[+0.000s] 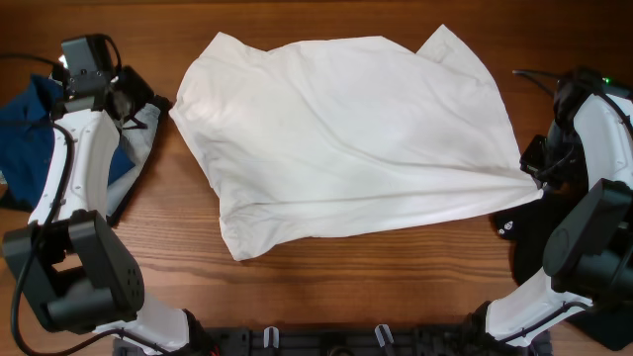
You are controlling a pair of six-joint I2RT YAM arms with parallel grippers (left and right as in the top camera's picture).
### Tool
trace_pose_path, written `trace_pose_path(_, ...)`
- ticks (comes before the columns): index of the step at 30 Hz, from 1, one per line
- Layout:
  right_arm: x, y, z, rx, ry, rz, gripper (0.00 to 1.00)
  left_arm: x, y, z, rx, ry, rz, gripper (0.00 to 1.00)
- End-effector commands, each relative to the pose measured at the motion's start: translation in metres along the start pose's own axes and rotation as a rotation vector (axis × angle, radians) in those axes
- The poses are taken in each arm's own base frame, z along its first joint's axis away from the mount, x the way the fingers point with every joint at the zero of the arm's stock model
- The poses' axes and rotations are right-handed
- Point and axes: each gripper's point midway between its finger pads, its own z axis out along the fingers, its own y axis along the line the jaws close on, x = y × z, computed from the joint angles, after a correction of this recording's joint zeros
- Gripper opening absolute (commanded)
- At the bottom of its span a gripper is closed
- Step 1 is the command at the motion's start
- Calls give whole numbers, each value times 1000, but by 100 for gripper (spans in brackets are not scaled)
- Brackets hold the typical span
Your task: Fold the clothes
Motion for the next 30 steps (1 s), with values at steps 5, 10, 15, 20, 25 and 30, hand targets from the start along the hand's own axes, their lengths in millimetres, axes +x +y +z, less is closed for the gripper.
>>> trace_pose_path(5, -1, -2, 2, 7, 2, 9, 4, 122, 11, 11, -56, 420, 21, 47)
trace_pose_path(10, 0, 2, 2, -12, 7, -11, 4, 164, 12, 35, -40, 488, 18, 47)
trace_pose_path(15, 0, 2, 2, -12, 7, -12, 4, 186, -3, 48, -4, 492, 73, 58)
trace_pose_path(20, 0, 2, 2, -12, 8, -12, 4, 206, -11, 59, -10, 527, 116, 44)
trace_pose_path(25, 0, 2, 2, -12, 9, -12, 4, 204, 2, 61, -70, 512, 127, 4)
trace_pose_path(30, 0, 1, 2, -12, 9, -12, 4, 124, 46, 32, -346, 314, 180, 4)
